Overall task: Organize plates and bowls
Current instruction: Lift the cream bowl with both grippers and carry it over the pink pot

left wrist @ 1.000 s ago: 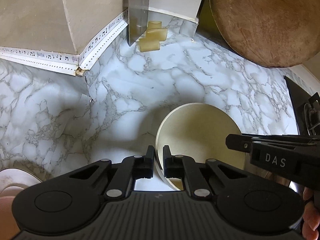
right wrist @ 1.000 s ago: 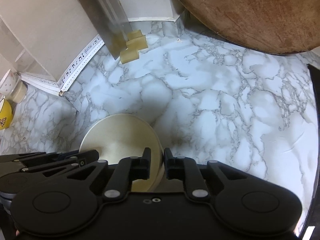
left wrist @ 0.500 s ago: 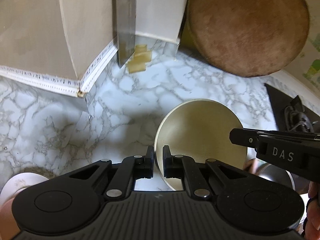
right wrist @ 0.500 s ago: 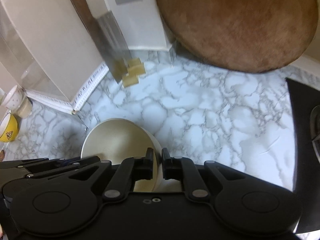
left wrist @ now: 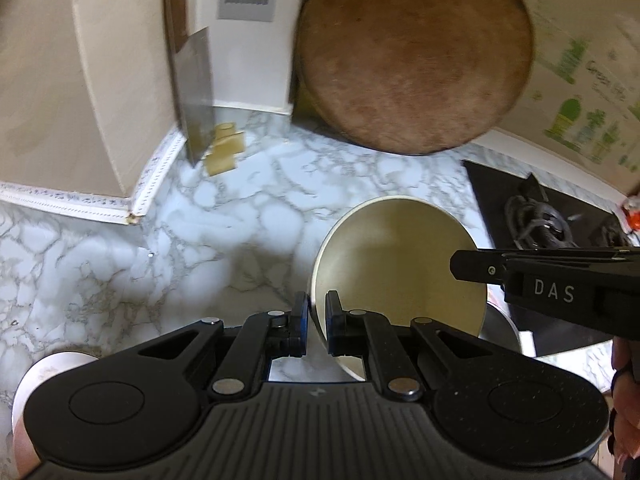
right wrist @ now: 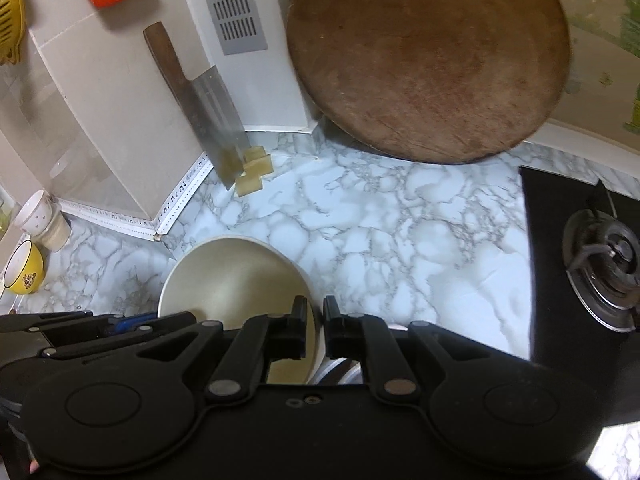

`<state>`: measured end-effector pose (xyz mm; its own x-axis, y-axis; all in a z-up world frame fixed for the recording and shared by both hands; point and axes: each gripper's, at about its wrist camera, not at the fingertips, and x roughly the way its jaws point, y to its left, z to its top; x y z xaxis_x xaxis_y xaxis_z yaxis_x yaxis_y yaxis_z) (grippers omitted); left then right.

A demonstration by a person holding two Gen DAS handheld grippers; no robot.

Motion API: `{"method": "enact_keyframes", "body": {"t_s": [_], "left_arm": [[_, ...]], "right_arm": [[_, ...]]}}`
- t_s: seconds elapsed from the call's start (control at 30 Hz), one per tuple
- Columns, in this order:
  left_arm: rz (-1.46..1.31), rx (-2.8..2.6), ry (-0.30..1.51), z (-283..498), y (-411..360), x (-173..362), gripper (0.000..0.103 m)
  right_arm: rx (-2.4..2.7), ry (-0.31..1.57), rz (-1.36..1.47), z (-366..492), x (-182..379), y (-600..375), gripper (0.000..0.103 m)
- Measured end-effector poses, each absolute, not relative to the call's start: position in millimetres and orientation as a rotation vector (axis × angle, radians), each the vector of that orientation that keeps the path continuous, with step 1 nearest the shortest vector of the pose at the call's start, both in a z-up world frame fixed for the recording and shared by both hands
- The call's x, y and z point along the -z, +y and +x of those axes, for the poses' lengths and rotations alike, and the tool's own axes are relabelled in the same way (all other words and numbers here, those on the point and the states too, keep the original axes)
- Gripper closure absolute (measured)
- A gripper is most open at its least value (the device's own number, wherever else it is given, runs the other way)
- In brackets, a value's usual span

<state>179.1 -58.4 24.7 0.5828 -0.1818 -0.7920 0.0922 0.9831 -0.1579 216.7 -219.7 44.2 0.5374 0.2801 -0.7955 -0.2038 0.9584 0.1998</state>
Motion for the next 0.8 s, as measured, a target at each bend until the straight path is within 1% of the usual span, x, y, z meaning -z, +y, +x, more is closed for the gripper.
{"method": "enact_keyframes", "body": {"t_s": [0.43,0.8], "left_arm": [[-0.041,0.301,0.962,162.3,-109.3,-26.5,0.095],[0.012,0.334,1.044,170.2,-148.5,4.8,0.095]], "right_arm": [[-0.193,0.967,0.131,179.9,-49.2,-273.4,0.093],[-0.126,1.030,0.186,172.1,-19.3,-309.5,0.093]]}}
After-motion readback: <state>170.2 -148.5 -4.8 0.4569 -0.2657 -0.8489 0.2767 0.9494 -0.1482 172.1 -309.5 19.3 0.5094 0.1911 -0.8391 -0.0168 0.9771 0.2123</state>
